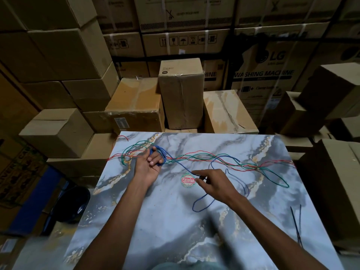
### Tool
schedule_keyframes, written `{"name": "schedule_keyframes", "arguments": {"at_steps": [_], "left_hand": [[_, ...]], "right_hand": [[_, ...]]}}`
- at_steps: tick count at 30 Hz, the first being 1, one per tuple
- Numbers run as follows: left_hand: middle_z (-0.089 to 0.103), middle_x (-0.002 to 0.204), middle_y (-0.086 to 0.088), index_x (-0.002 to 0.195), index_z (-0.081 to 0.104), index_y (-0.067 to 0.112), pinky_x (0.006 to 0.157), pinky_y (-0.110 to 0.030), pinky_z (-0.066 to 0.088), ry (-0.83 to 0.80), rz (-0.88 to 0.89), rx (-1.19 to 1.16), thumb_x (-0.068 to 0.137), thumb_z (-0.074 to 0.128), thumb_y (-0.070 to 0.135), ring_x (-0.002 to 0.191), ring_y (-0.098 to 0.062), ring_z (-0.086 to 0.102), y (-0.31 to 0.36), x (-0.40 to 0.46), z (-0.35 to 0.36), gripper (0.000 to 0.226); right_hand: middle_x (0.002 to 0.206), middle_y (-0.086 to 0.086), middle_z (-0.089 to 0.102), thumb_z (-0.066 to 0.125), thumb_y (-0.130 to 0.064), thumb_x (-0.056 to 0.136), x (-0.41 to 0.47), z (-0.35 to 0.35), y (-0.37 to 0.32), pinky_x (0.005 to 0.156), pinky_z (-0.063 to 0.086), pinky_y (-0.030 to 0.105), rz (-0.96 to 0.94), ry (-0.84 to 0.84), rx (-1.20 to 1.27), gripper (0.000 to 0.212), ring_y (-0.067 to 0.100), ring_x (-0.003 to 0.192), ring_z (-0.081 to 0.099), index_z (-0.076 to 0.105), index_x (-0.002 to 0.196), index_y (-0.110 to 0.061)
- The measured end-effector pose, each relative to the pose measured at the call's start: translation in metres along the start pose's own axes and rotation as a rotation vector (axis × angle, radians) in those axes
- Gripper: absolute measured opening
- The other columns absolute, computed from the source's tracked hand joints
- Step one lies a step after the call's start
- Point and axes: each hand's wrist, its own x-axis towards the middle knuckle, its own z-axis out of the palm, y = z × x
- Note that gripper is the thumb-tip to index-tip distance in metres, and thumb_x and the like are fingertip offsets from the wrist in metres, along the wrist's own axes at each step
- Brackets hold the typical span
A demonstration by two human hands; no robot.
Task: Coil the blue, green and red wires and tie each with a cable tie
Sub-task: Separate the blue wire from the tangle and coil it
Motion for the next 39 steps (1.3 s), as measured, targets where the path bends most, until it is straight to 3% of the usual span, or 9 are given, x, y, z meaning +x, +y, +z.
{"name": "schedule_keyframes", "arguments": {"at_steps": [4,8,12,17,23,26,31,34,39], "left_hand": [[0.032,0.050,0.007,0.090,0.053,0.011,0.051,-0.021,0.036,0.038,0.040,0.045,0.108,0.027,0.024,0.039,-0.007,0.026,0.002,-0.001,0.004,0.034],[0.037,0.052,0.006,0.092,0.055,0.010,0.055,-0.023,0.034,0.052,0.056,0.171,0.109,0.028,0.024,0.040,-0.007,0.030,-0.008,-0.006,0.013,0.035],[0.051,0.060,0.001,0.096,0.055,0.008,0.057,-0.024,0.040,0.010,0.049,0.314,0.108,0.029,0.025,0.047,-0.011,0.044,-0.024,-0.009,0.019,0.034],[0.067,0.066,-0.006,0.098,0.056,0.002,0.058,-0.025,0.052,-0.098,0.079,0.644,0.109,0.027,0.018,0.056,-0.017,0.061,-0.041,-0.016,0.022,0.035],[0.065,0.059,0.003,0.083,0.059,0.005,0.053,-0.017,0.040,-0.217,0.108,1.056,0.107,0.035,0.013,0.051,-0.006,0.057,-0.055,-0.037,0.027,0.035],[0.064,0.058,-0.005,0.081,0.056,0.002,0.051,-0.022,0.038,-0.324,0.080,1.073,0.106,0.037,0.018,0.046,-0.015,0.051,-0.056,-0.043,0.030,0.036],[0.040,0.058,-0.007,0.089,0.058,0.003,0.053,-0.031,0.014,-0.380,-0.046,0.993,0.103,0.038,0.024,0.050,-0.013,0.025,-0.049,-0.041,0.027,0.032],[0.045,0.062,-0.005,0.089,0.053,0.005,0.055,-0.029,0.010,-0.395,-0.161,0.990,0.106,0.032,0.022,0.046,-0.007,0.021,-0.044,-0.044,0.030,0.032],[0.020,0.048,0.004,0.076,0.051,0.008,0.057,-0.034,0.019,-0.422,-0.221,0.945,0.105,0.038,0.028,0.044,-0.012,0.011,-0.039,-0.041,0.018,0.038]], "right_hand": [[0.091,-0.007,0.078,0.065,-0.031,0.097,0.002,-0.003,-0.007,0.071,0.046,0.021,0.013,-0.034,-0.024,0.028,-0.011,0.062,0.055,0.074,0.124,-0.028],[0.095,-0.003,0.079,0.061,-0.025,0.097,0.004,-0.007,-0.019,0.076,0.054,0.031,-0.067,-0.151,-0.138,0.024,0.018,0.083,0.070,0.077,0.114,-0.024],[0.096,0.004,0.072,0.051,-0.022,0.097,0.009,-0.009,-0.041,0.072,0.053,0.041,-0.258,-0.249,-0.341,0.023,0.033,0.091,0.065,0.072,0.104,-0.021],[0.103,0.005,0.067,0.055,-0.022,0.099,0.015,-0.020,-0.059,0.071,0.051,0.040,-0.401,-0.230,-0.297,0.022,0.030,0.094,0.064,0.075,0.108,-0.025],[0.086,-0.005,0.071,0.066,-0.014,0.094,0.020,-0.036,-0.069,0.067,0.046,0.024,-0.457,-0.052,-0.094,0.013,0.008,0.075,0.060,0.076,0.093,-0.021],[0.077,-0.009,0.073,0.074,-0.022,0.091,0.022,-0.045,-0.067,0.064,0.044,0.017,-0.370,0.072,-0.052,0.004,-0.001,0.062,0.053,0.077,0.089,-0.020],[0.064,-0.008,0.067,0.087,-0.045,0.076,0.031,-0.055,-0.053,0.058,0.047,0.029,-0.206,0.197,-0.015,0.028,0.004,0.055,0.054,0.073,0.077,-0.020],[0.054,-0.005,0.060,0.087,-0.058,0.070,0.038,-0.063,-0.048,0.052,0.038,0.031,-0.135,0.114,-0.024,0.044,0.010,0.050,0.050,0.068,0.069,-0.018],[0.057,0.000,0.062,0.092,-0.049,0.068,0.046,-0.071,-0.030,0.052,0.035,0.021,-0.055,-0.176,-0.026,0.043,0.007,0.052,0.046,0.068,0.066,-0.014]]}}
